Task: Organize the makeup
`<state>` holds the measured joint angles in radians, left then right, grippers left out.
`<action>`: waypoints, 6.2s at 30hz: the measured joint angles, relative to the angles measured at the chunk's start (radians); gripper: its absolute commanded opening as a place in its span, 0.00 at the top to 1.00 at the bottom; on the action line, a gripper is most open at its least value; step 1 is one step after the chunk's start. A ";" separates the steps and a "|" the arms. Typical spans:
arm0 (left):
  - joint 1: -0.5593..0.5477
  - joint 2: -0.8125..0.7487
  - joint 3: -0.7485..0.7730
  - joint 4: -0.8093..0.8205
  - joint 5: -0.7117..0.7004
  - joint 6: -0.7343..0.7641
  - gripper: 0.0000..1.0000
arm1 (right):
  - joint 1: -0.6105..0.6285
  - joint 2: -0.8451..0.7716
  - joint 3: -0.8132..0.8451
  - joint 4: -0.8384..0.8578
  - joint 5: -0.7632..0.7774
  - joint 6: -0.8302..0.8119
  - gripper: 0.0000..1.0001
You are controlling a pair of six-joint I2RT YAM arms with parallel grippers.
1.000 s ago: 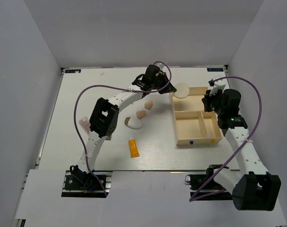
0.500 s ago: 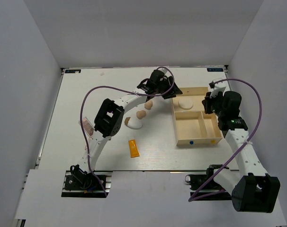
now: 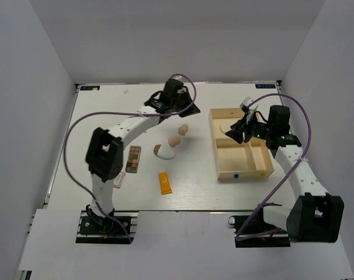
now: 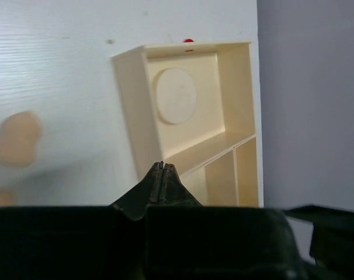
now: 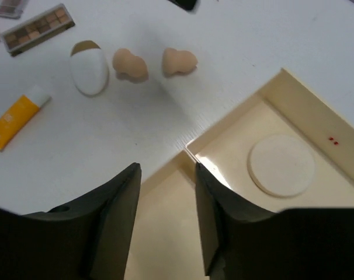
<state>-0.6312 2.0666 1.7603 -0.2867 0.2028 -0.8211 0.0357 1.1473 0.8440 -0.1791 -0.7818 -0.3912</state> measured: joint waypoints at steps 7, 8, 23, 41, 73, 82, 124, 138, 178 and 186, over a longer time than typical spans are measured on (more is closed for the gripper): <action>0.116 -0.451 -0.345 -0.083 -0.157 0.032 0.88 | 0.108 0.198 0.130 -0.006 -0.023 -0.043 0.57; 0.122 -0.492 -0.382 -0.095 -0.173 0.035 0.81 | 0.134 0.230 0.153 -0.005 -0.014 -0.043 0.54; 0.123 -0.999 -0.845 -0.233 -0.222 0.030 0.34 | 0.452 0.826 0.644 -0.055 0.296 0.021 0.22; 0.122 -0.950 -0.882 -0.182 -0.159 0.013 0.34 | 0.533 0.989 0.736 -0.079 0.525 -0.013 0.82; 0.105 -0.121 -0.317 -0.179 -0.145 0.220 0.44 | 0.335 0.482 0.516 -0.126 0.594 -0.001 0.80; 0.100 -0.007 -0.192 -0.315 -0.194 0.301 0.45 | 0.185 0.481 0.433 -0.188 0.636 -0.001 0.21; 0.025 -0.002 -0.065 -0.079 0.116 0.225 1.00 | 0.002 0.245 0.271 -0.133 0.373 0.153 0.20; -0.064 0.286 0.222 0.212 0.234 -0.008 0.59 | -0.042 0.168 0.206 -0.121 0.355 0.148 0.18; 0.114 -1.120 -0.846 -0.335 -0.348 0.061 0.13 | 0.637 0.572 0.301 -0.123 0.292 -0.025 0.11; 0.114 -1.389 -0.869 -0.486 -0.447 -0.011 0.13 | 0.737 0.796 0.490 -0.103 0.440 0.055 0.11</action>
<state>-0.5171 0.6773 0.8913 -0.7723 -0.2443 -0.8322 0.7727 1.9434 1.3342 -0.2821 -0.3416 -0.3363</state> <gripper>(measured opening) 0.872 0.889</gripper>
